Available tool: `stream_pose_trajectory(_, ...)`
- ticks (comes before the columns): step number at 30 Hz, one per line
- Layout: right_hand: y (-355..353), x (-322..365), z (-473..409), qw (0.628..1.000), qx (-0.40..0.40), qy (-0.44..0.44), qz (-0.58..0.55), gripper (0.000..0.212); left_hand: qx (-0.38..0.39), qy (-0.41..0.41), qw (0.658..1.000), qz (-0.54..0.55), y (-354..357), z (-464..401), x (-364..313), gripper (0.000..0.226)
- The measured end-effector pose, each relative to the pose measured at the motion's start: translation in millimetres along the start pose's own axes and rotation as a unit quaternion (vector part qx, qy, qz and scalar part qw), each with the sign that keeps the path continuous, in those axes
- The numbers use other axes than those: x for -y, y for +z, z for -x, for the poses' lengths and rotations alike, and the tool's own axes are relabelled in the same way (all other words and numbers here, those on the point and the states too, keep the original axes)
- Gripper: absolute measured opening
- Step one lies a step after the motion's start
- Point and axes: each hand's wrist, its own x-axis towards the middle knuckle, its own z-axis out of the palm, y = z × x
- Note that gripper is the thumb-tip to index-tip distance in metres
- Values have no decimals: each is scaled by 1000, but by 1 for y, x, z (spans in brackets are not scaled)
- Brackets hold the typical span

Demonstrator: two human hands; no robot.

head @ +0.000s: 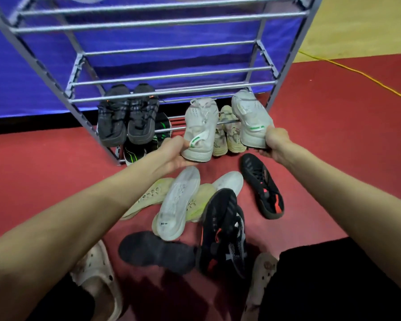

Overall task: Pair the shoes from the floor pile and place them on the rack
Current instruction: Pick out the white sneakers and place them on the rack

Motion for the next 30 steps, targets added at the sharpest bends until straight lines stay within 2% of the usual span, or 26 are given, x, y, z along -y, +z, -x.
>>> stream_pose_trajectory(8, 29, 13, -85, 995, -66, -44, 68, 53, -18, 42, 999, 16, 44, -81, -23, 36)
stream_pose_trajectory(18, 51, 21, -131, 993, -65, -71, 65, 52, -30, 74, 996, 24, 53, -137, -25, 26)
stream_pose_trajectory(21, 54, 24, -137, 994, -44, -71, 67, 39, -35, 69, 996, 39, 56, -147, -25, 32)
stream_pose_trajectory(25, 57, 26, -147, 994, -33, -73, 75, 37, -30, 67, 995, 69, 62, -159, -27, 40)
stream_pose_trajectory(27, 58, 24, -152, 995, -42, -68, 65, 39, -29, 64, 994, 87, 66, -164, -28, 43)
stream_pose_trajectory(30, 59, 13, -157, 997, -50, -46, 42, 57, -32, 52, 994, 95, 71, -170, -29, 44)
